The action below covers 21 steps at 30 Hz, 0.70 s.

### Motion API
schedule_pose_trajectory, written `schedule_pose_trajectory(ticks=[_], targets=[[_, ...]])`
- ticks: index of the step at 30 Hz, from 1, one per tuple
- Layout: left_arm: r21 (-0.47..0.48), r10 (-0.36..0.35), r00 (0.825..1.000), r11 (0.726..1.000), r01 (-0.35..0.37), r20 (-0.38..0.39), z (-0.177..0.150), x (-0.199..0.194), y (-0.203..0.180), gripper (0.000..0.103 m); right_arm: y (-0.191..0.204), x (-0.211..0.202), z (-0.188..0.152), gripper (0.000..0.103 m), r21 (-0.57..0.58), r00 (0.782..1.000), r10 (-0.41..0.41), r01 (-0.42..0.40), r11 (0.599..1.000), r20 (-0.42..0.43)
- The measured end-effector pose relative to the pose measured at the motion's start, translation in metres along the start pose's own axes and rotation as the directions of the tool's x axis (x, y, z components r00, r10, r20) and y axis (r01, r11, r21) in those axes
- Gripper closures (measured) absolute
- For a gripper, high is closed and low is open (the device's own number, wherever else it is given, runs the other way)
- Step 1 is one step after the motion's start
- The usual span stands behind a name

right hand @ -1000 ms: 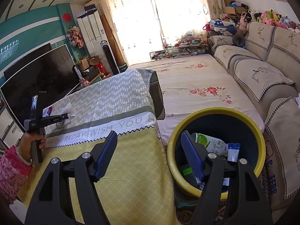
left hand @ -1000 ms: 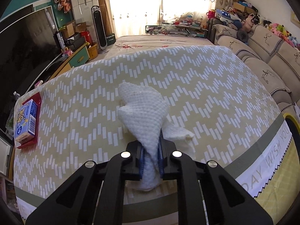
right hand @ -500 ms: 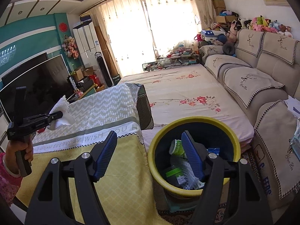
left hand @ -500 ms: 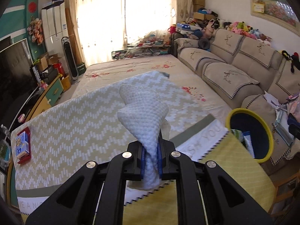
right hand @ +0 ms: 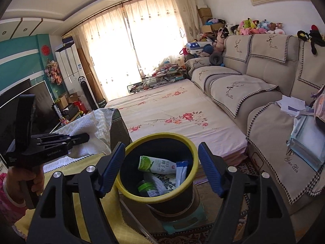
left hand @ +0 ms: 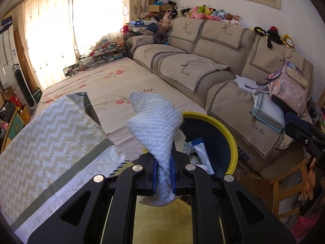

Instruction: Collect trash

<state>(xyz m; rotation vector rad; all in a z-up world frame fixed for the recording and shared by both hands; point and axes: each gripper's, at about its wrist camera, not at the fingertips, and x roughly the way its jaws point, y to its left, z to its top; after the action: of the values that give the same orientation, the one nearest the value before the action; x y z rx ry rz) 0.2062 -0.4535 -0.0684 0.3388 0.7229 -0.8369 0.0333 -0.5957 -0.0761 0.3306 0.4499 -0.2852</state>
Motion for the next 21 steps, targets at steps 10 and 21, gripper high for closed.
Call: schedule_pose_trajectory(ticks=[10,21], targets=[[0.024,-0.036,0.986,0.999,0.041,-0.162,0.005,0.104,-0.041,0.086,-0.041,0.0,-0.011,0.031,0.08,1.0,-0.012,0.013,0.997,-0.01],[-0.023,-0.015,0.992,1.0,0.012,-0.125,-0.01,0.066,-0.019,0.014,-0.023,0.007,-0.01,0.028,0.043,0.999,0.004,-0.003,0.999,-0.033]])
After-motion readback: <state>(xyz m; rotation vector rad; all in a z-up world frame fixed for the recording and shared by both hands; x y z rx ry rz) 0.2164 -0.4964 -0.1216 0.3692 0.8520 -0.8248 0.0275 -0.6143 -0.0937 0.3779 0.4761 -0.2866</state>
